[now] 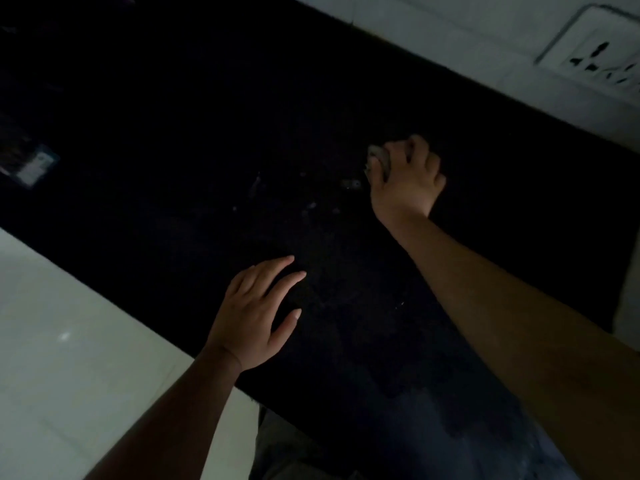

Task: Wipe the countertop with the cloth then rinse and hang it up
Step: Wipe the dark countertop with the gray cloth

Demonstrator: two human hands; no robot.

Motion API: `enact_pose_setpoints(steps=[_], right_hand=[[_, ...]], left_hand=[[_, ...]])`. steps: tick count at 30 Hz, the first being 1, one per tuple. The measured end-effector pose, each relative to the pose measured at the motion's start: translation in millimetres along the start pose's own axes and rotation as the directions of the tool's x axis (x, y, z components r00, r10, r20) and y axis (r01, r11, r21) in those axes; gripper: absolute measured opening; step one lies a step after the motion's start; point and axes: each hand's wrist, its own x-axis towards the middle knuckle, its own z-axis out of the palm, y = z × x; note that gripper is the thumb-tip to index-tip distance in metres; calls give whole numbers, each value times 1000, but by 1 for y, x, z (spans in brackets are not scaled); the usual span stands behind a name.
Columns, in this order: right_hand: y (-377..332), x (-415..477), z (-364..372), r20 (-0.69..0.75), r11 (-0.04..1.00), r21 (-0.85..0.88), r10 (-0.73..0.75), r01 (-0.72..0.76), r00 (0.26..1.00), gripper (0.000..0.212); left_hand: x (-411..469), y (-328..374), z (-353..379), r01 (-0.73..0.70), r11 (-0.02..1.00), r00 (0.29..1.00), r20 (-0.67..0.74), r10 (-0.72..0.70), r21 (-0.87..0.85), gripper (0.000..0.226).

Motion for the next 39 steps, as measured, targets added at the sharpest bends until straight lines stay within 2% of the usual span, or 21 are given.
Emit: enact_pose_setpoints(steps=[2, 4, 7, 9, 12, 14, 16, 19, 22, 23, 25, 27, 28, 30, 32, 34, 36, 39], right_hand=[[-21, -18, 5, 40, 985, 0, -172, 172, 984, 43], [-22, -64, 4, 62, 929, 44, -369, 367, 927, 39], [11, -115, -8, 89, 866, 62, -499, 496, 862, 38], [30, -95, -11, 98, 898, 19, -438, 439, 893, 39], [19, -32, -5, 29, 989, 3, -145, 145, 989, 40], [-4, -12, 1, 29, 999, 3, -39, 39, 999, 43], [-19, -29, 3, 46, 986, 1, -168, 169, 985, 41], [-6, -102, -5, 83, 920, 43, -392, 389, 916, 36], [39, -160, -20, 83, 920, -23, -387, 390, 918, 39], [55, -166, -24, 69, 941, -63, -328, 332, 942, 41], [73, -162, -30, 9, 995, -67, -80, 80, 997, 40], [66, -149, -28, -58, 982, -22, 185, -187, 981, 39], [56, -146, -25, -72, 966, -17, 255, -257, 964, 40], [31, -156, -20, -60, 976, -13, 217, -218, 974, 39], [11, -193, -15, -37, 998, -25, 50, -51, 998, 35], [6, -241, -13, -32, 998, -26, -55, 54, 998, 34], [14, -279, -16, -36, 999, -24, -46, 45, 998, 37], [41, -293, -25, -73, 995, -49, 79, -83, 994, 39]], left_hand=[[0, 0, 0, 19, 1000, 1000, -5, -19, -2, 51], [0, 1, -1, 46, 999, 999, -9, -46, -9, 51], [0, 0, -1, 51, 999, 999, -16, -51, -3, 52], [-1, 1, -1, 52, 999, 999, -17, -52, -1, 52], [1, 2, -3, 46, 999, 999, -13, -46, 7, 52], [1, 2, -2, 42, 999, 999, -9, -42, 3, 52], [0, 2, -3, 39, 999, 999, 0, -39, -4, 52], [0, 1, -3, 25, 1000, 1000, 3, -25, -5, 52], [0, -1, -2, 12, 1000, 1000, -8, -12, -18, 51], [0, -1, -2, 3, 1000, 1000, -13, -3, -23, 51], [0, -1, -3, -13, 1000, 1000, -16, 12, -25, 51], [0, 0, -3, -25, 1000, 1000, -19, 24, -17, 52], [0, 0, -3, -34, 999, 999, -18, 34, -11, 51], [-2, 2, -5, -68, 998, 997, -24, 68, 0, 49], [-4, 3, -7, -127, 992, 991, -27, 127, 14, 45], [-7, 6, -9, -199, 980, 980, -18, 199, 11, 43], [-14, 11, -9, -259, 966, 966, -13, 258, -14, 42], [-31, 22, -4, -284, 958, 958, 15, 285, -46, 44]])
